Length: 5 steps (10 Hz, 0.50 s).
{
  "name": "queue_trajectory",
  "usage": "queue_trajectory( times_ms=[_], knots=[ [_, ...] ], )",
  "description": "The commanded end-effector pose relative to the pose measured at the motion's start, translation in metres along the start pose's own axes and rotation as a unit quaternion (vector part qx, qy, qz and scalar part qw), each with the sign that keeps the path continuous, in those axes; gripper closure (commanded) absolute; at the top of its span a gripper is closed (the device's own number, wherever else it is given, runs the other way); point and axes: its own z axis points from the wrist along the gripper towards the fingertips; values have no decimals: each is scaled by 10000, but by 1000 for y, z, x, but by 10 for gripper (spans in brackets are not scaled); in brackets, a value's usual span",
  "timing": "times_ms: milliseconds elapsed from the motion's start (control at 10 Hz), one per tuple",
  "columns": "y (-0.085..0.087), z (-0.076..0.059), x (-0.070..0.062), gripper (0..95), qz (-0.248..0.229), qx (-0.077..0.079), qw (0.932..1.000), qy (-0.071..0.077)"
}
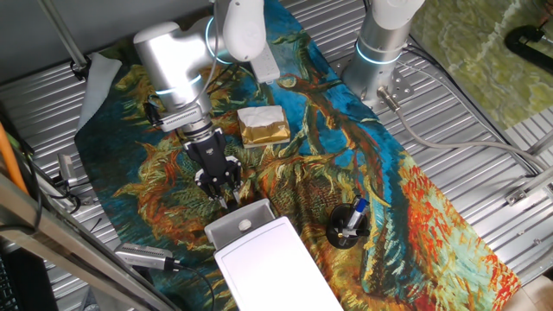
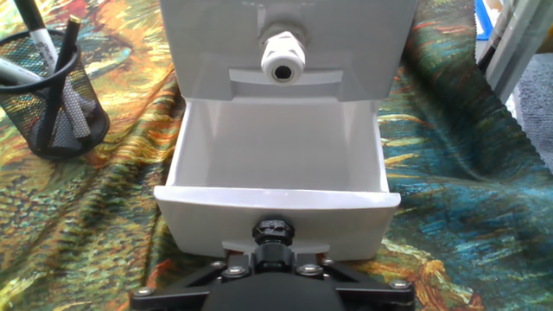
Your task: Grasp the handle and open the drawer
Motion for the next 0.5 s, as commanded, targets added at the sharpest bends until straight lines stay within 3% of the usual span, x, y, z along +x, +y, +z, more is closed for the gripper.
queue_trajectory(
  times_ms=[100, 400, 500],
  knots=[
    [0, -1, 1, 950, -12, 2, 10000, 1],
    [0, -1, 1, 950, 85, 12, 9999, 70],
    [0, -1, 1, 760, 57, 12, 10000, 76]
  ],
)
